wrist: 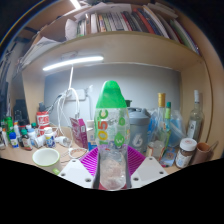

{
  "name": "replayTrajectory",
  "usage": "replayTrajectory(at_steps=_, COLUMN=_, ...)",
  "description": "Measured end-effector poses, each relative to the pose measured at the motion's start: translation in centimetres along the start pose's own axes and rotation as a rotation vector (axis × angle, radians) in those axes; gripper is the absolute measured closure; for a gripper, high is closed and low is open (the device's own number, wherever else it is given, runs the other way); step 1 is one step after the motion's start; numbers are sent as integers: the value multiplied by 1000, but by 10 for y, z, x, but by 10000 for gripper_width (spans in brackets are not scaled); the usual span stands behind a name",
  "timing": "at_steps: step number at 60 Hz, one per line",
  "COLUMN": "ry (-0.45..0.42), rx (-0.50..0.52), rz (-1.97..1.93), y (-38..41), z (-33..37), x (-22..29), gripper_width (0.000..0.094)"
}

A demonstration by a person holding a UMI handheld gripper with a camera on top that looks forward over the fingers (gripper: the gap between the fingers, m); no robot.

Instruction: Pour water

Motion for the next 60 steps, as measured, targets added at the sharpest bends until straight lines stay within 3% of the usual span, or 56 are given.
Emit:
replayTrajectory(at_steps=11, ry=9, rx=53, rz=-26, y=9, z=-6, x=-19, gripper_width=564)
replayTrajectory(at_steps=18, ry=29, rx=32, rz=-47, y=4, z=-7, x=-36, gripper_width=529)
replayTrajectory(at_steps=24, ry=-18, rx=36, rz=-56, y=2, z=-5, x=-35, gripper_width=517)
replayTrajectory(at_steps=34, ry=-11, rx=47, rz=-14, y=5, z=-3, x=-38, gripper_width=500)
replayTrajectory(at_steps=39, ry=8, rx=44, rz=-5, y=4, z=-2, x=-41, gripper_width=446)
replayTrajectory(at_steps=43, ry=51, rx=60, rz=-39, y=7, z=3, x=-44, gripper_width=282)
replayTrajectory(at_steps=47, ry=25, rx=99, rz=-111, y=13, z=15, x=-34, gripper_width=166)
replayTrajectory(at_steps=60, ry=50, rx=119, rz=-116, y=8, z=96, x=-13, gripper_width=146)
Point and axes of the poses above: the point between the fingertips, and its own axes, seen from behind it with the camera up: y to the left, x up, z backward, against the way the camera looks, the point moved 6 cm from there along z, backward, against the way the camera looks, and after that the axes turned 2 degrees about -y, right-handed, at the moved point
